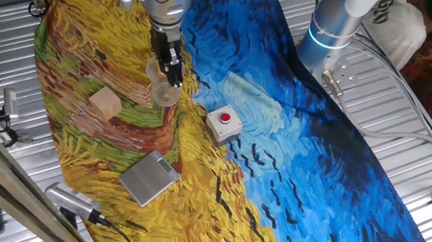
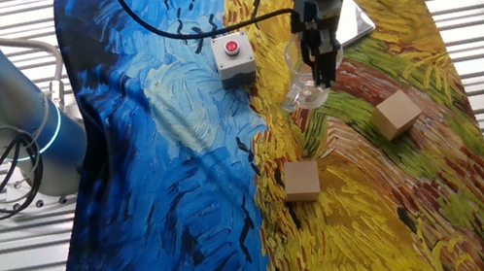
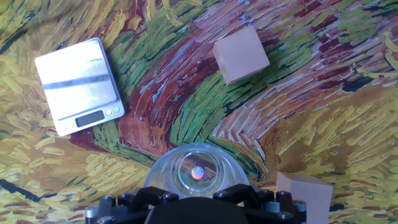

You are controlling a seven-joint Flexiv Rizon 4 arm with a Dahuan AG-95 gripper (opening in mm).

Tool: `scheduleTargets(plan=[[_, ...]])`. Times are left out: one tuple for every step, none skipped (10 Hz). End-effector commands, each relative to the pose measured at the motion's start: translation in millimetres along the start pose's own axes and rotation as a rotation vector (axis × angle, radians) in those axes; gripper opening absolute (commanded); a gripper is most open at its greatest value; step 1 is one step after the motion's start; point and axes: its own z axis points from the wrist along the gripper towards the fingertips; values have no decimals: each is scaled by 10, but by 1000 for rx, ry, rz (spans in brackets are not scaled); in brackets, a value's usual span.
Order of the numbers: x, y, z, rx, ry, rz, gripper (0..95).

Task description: Pick up the cup

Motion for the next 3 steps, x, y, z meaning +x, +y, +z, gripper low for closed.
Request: scheduleTargets(plan=[[15, -5, -8, 3, 2, 0, 0], [23, -8, -12, 1, 0, -2, 0], [22, -8, -13, 0, 0, -4, 0]])
